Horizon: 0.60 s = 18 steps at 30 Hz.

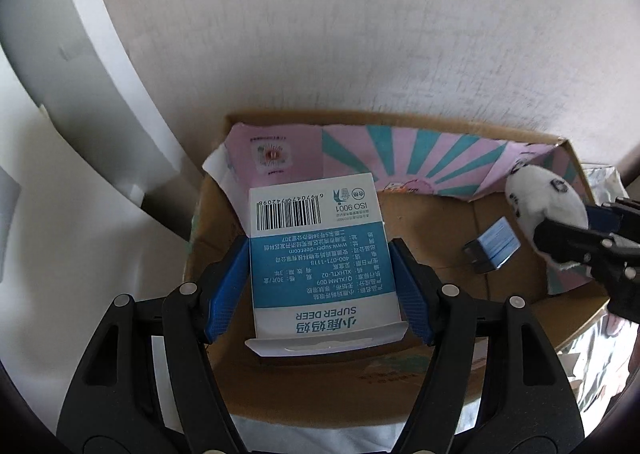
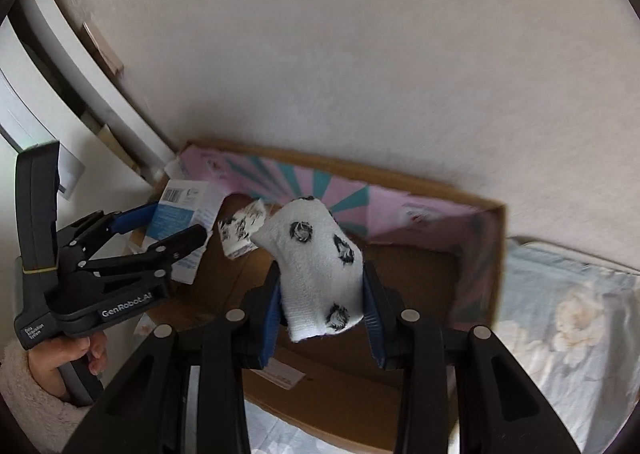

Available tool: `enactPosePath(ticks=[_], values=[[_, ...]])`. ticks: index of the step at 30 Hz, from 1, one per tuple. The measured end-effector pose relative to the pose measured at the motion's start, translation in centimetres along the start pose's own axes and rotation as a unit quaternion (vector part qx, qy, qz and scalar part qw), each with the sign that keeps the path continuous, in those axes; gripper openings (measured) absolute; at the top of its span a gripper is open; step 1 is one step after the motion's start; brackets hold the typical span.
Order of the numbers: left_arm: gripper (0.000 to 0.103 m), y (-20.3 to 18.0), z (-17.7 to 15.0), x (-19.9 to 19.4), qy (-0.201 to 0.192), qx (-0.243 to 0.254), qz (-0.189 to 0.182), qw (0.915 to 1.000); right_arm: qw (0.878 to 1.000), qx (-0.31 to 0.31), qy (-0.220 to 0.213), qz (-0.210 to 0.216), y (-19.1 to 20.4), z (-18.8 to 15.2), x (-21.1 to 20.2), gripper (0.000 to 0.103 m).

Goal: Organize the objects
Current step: 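Carry the box and sock into the cardboard box and open both grippers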

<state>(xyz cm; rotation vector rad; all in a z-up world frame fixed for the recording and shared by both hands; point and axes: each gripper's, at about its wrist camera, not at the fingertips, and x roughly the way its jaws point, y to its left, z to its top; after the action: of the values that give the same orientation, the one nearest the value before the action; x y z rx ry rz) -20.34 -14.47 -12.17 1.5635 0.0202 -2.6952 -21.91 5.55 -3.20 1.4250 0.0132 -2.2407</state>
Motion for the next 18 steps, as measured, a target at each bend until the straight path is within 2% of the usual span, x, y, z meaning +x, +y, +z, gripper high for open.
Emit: enactPosePath(ticks=[10, 11, 12, 13, 14, 16, 18], values=[[0.069, 0.2, 0.0, 0.8, 0.008, 0.009, -0.008, 0.9999, 0.999, -0.004, 0.028, 0.022, 0.6, 0.0, 1.5, 0.034], [0.072, 0.3, 0.1, 0.7, 0.007, 0.007, -0.017, 0.9998, 0.999, -0.007, 0.03, 0.025, 0.7, 0.1, 1.5, 0.037], [0.089, 0.4, 0.2, 0.6, 0.006, 0.004, -0.027, 0.9996, 0.999, -0.007, 0.03, 0.029, 0.8, 0.3, 1.4, 0.04], [0.102, 0.5, 0.2, 0.3, 0.004, 0.001, -0.035, 0.9994, 0.999, -0.006, 0.028, 0.032, 0.7, 0.2, 1.3, 0.05], [0.103, 0.7, 0.3, -0.1, -0.002, -0.002, -0.036, 0.9993, 0.999, -0.006, 0.025, 0.029, 0.5, 0.1, 1.0, 0.071], [0.103, 1.0, 0.3, -0.7, -0.01, -0.002, -0.036, 0.9993, 1.0, -0.011, 0.016, 0.011, 0.1, -0.1, 0.4, 0.095], [0.103, 1.0, 0.1, -1.5, -0.016, 0.0, -0.032, 0.9994, 1.0, -0.015, 0.013, 0.002, -0.2, -0.3, 0.1, 0.095]])
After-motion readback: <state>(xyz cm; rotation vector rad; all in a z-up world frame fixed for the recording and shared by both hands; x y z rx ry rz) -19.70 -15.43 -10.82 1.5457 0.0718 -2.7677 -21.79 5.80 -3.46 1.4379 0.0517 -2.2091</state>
